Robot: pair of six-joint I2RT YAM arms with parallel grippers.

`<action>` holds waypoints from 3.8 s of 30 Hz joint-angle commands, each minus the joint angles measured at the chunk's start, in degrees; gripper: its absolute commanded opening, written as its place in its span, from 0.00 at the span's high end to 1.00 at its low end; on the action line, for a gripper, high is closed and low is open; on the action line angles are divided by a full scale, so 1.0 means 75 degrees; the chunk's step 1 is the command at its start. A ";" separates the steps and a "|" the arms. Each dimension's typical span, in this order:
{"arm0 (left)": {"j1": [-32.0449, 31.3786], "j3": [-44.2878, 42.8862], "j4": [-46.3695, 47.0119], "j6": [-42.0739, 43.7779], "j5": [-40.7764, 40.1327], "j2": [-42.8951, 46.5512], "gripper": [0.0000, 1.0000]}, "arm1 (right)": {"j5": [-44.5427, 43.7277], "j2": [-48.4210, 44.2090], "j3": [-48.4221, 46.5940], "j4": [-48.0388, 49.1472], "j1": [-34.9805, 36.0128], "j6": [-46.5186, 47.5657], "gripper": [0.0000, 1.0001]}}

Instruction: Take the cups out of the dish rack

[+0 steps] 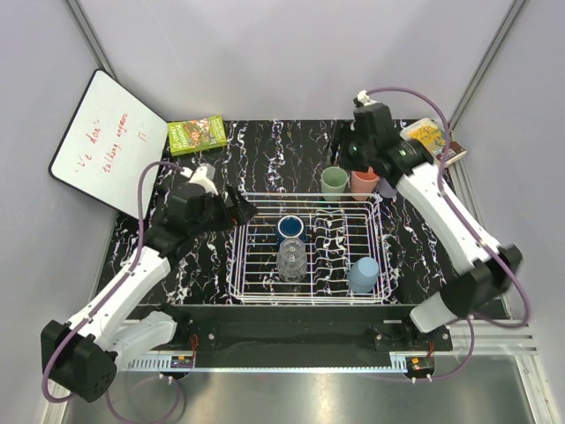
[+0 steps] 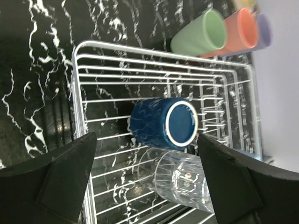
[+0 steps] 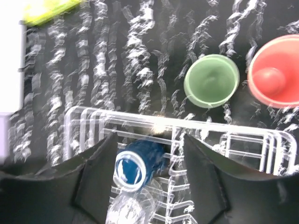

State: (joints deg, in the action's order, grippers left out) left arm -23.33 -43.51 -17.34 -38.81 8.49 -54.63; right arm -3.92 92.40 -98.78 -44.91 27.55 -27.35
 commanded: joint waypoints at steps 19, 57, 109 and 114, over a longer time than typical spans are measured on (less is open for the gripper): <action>-0.3929 -0.2425 -0.1530 0.0335 -0.3580 -0.1269 0.07 | 0.1132 -0.4667 0.4778 0.2753 0.0838 -0.0489 0.26; -0.5713 -0.2344 -0.2012 -0.0521 -0.4167 -0.3181 0.32 | 0.1086 -0.5207 0.5694 0.2812 0.0862 -0.0748 0.25; -0.0452 0.1148 0.8415 -0.3835 0.3964 -0.0354 1.00 | 0.3675 -0.5477 0.6655 0.7439 0.0850 -0.2586 0.27; -0.0440 0.1300 0.9786 -0.4399 0.4188 -0.0953 1.00 | 0.3980 -0.5219 0.6702 0.7978 0.0850 -0.2880 0.28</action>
State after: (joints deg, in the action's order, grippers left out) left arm -27.03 -34.00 39.03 -66.26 35.20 -60.01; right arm 22.44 51.90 -48.82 8.08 33.65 -46.44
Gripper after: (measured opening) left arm 0.744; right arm 0.723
